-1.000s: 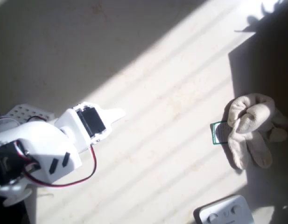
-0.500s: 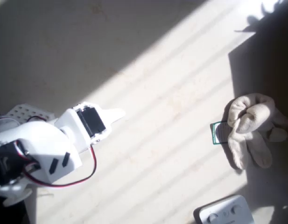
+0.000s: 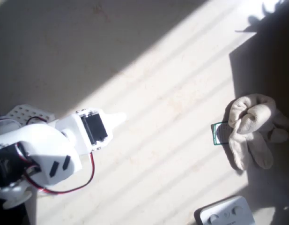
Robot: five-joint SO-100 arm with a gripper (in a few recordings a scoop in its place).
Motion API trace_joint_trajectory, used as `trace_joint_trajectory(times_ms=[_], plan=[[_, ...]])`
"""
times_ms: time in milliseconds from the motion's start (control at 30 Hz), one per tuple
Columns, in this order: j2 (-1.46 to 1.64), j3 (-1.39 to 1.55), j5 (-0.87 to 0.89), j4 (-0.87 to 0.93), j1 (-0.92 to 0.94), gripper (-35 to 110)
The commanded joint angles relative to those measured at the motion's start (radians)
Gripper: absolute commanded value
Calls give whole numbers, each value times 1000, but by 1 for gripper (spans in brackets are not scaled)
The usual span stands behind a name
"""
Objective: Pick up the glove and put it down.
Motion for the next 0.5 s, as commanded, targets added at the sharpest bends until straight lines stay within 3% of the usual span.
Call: trace_joint_trajectory(times_ms=[0, 467], plan=[[8, -17, 8, -2, 5, 0], [8, -5, 8, 0, 9, 0]])
